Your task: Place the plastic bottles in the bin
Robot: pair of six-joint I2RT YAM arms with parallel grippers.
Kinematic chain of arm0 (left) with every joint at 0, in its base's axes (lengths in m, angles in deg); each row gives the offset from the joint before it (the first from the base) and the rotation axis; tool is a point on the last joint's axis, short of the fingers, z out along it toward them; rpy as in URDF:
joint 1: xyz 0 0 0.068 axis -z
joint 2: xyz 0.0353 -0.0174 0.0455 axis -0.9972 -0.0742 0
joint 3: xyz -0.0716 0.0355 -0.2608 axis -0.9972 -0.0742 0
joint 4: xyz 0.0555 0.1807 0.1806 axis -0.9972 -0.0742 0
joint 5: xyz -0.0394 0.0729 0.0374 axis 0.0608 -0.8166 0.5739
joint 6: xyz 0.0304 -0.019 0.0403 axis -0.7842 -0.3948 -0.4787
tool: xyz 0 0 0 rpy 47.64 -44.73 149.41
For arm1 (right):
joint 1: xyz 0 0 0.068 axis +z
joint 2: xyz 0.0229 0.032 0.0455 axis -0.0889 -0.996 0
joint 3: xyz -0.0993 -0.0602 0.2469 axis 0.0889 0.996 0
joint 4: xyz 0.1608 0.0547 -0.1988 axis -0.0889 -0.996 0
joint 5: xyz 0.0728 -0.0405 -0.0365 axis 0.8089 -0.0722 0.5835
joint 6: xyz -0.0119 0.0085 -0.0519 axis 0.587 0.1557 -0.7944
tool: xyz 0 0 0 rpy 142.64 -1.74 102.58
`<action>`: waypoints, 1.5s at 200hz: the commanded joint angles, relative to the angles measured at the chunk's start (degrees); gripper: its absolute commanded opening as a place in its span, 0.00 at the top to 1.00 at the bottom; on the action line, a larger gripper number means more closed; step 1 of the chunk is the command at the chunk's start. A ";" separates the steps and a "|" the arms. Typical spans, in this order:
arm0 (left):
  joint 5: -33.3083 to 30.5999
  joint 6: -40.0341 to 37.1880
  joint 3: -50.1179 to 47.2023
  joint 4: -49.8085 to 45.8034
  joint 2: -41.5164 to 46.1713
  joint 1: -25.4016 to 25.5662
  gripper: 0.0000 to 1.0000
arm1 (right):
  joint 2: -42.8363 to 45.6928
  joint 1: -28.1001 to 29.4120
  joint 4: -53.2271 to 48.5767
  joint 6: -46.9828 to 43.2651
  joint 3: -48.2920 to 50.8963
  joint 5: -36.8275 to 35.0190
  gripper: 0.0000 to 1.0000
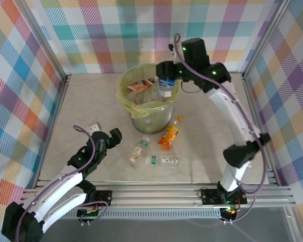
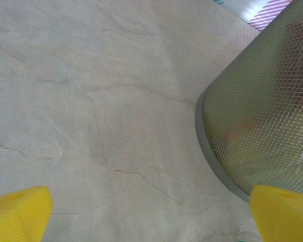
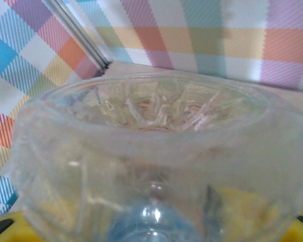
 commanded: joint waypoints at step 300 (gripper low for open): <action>11.76 -5.89 6.35 -0.24 -1.65 0.45 0.00 | -17.20 6.22 -12.38 -8.51 -17.55 -0.50 0.01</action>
